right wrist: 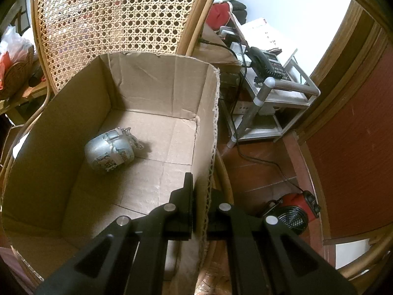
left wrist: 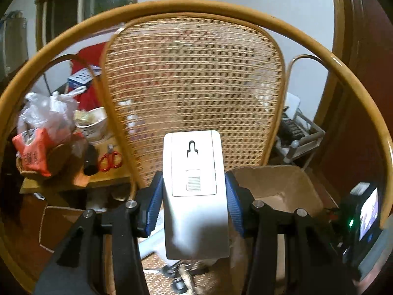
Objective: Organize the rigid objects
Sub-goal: 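Lift the white plate with the left tool and carry it to the box, then lower the white plate into the box beside the tin and release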
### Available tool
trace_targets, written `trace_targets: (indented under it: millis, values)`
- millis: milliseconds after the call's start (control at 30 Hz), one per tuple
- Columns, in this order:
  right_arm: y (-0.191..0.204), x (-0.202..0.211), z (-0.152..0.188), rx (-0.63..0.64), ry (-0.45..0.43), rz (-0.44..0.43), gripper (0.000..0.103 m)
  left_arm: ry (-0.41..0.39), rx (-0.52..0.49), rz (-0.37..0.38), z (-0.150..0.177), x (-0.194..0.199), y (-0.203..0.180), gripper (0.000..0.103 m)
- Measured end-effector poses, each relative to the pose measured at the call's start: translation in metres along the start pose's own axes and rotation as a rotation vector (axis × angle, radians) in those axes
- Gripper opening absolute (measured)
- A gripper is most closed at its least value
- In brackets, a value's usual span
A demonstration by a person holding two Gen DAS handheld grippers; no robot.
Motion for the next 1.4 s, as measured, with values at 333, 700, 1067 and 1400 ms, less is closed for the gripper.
trace_targets:
  millis: [333,700,1067,1400]
  values:
    - [-0.002,0.003,0.002,0.003,0.001,-0.002,0.007,0.085,-0.04,0.148,0.024,-0.037,-0.059,0.047]
    - [-0.005,0.003,0.003,0.022,-0.001,0.003,0.008,0.145,-0.074,0.219,0.049,-0.05,-0.095,0.047]
    - [-0.003,0.005,0.005,0.035,0.001,0.006,0.008,0.218,-0.122,0.195,0.072,-0.065,-0.105,0.047]
    - [-0.002,0.006,0.006,0.035,0.005,0.005,0.008,0.23,-0.164,0.197,0.076,-0.066,-0.11,0.047]
Point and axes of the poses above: each gripper's, at about its wrist camera, not at the fingertips, and x roughly against the way its jaws point, y to its left, z to its underside, the point moved 6 cm from there along -x, roughly the way its jaws point, and after that the axes turned 11 degrees about -y, right-handed, at the moved point
